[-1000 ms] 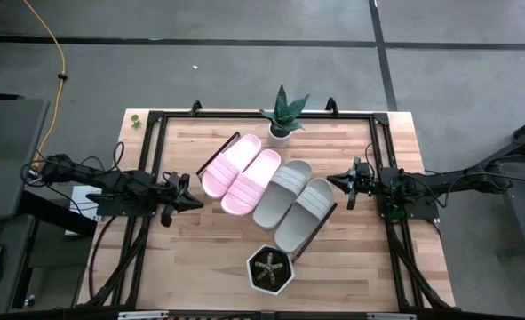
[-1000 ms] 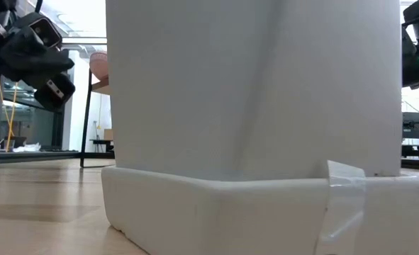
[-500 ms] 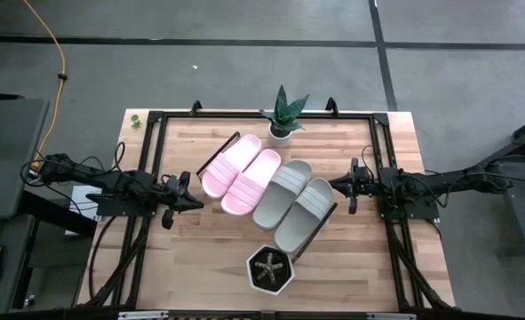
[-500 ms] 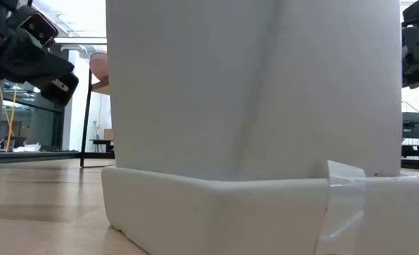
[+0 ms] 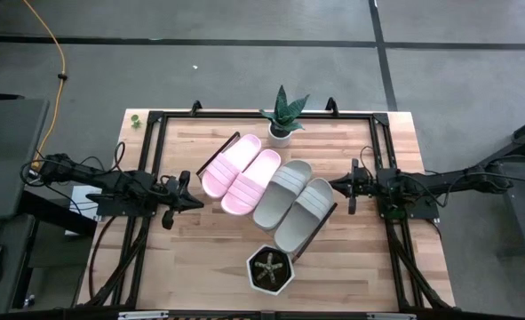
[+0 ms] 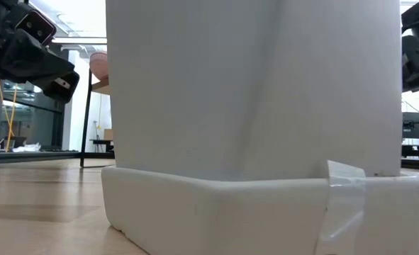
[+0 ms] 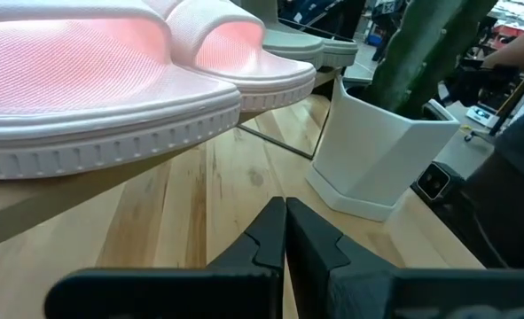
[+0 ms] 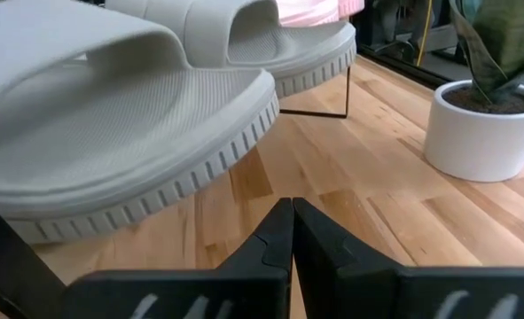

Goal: Pick and place slides into the shelf
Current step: Return to Home Position

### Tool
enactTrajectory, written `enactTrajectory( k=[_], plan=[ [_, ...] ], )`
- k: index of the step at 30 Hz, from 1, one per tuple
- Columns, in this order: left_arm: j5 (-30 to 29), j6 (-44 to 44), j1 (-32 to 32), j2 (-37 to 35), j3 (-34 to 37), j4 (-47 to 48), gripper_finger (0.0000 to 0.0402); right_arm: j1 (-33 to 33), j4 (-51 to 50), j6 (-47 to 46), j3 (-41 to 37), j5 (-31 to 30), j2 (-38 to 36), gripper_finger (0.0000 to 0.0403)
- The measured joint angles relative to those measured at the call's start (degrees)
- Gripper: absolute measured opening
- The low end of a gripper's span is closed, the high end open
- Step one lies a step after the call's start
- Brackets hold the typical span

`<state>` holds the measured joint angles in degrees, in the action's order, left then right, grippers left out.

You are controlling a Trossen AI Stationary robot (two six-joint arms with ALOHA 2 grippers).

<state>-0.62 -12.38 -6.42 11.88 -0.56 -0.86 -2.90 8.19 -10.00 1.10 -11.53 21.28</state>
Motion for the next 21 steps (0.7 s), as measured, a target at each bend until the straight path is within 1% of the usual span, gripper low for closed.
enactTrajectory(
  k=[21],
  plan=[
    [0.0, 0.1, 0.0, 0.0, 0.0, 0.0, 0.0001, 0.0, -0.7, -0.2, 0.0, 0.1, 0.0, 0.0000]
  ],
)
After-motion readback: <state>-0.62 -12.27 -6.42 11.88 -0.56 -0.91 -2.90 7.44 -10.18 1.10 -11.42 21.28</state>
